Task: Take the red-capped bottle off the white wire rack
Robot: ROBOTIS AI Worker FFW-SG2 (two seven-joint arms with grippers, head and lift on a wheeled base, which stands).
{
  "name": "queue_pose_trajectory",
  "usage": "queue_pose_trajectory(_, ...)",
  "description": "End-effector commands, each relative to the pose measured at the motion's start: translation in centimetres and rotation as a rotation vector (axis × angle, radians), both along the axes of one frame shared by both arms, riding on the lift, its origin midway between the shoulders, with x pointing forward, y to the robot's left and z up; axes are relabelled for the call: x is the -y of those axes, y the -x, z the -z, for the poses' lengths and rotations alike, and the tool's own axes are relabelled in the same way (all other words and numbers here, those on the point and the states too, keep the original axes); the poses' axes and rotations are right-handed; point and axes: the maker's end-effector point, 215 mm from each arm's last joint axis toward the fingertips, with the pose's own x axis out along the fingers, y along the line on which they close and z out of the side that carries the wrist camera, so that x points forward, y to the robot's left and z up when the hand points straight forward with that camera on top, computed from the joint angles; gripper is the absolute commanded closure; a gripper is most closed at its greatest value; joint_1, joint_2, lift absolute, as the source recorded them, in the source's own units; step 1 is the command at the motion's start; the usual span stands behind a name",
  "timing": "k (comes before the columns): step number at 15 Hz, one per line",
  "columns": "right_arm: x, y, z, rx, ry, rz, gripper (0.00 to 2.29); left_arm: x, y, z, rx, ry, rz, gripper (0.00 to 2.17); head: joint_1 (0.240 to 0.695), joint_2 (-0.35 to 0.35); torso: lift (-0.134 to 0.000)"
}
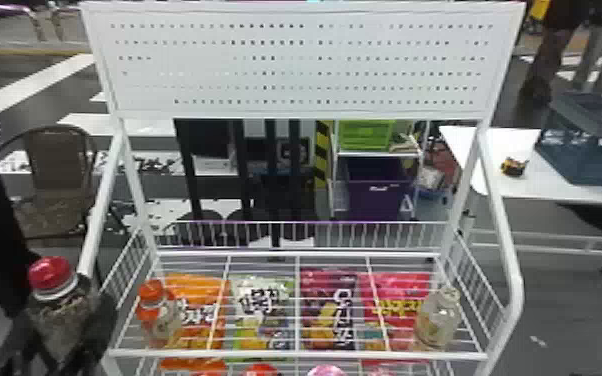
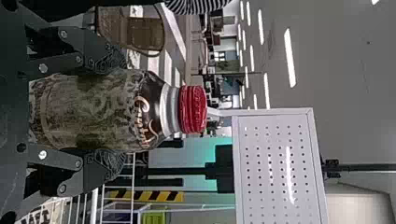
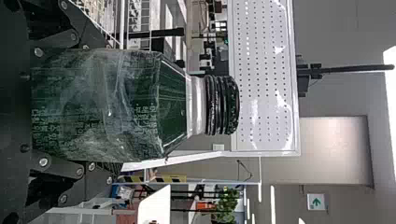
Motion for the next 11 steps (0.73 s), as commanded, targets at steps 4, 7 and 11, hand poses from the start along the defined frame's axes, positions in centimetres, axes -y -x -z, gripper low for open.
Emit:
queue_pose_trajectory(4,0.02,0.01,0.05,0.000,-0.001,0.001,1.13,-0.05,0.04,-0.04,0.014,0.009,-0.002,2.08,0.499,0.000,0.000)
queue_pose_trajectory(7,0.02,-0.01,0.09,-0.001,0.001,0.001,1.13,-0.26,0.03,-0.08,0.015,0.011,-0.004,2.08,0.499,0.000,0.000)
queue_pose_trajectory(11,-0.05,-0.16,-0.23,0.005,0.001,0.001,1.13,-0.35,0.01,0.20,0.012,0.013,-0.006,2.08,0.499,0.000,0.000)
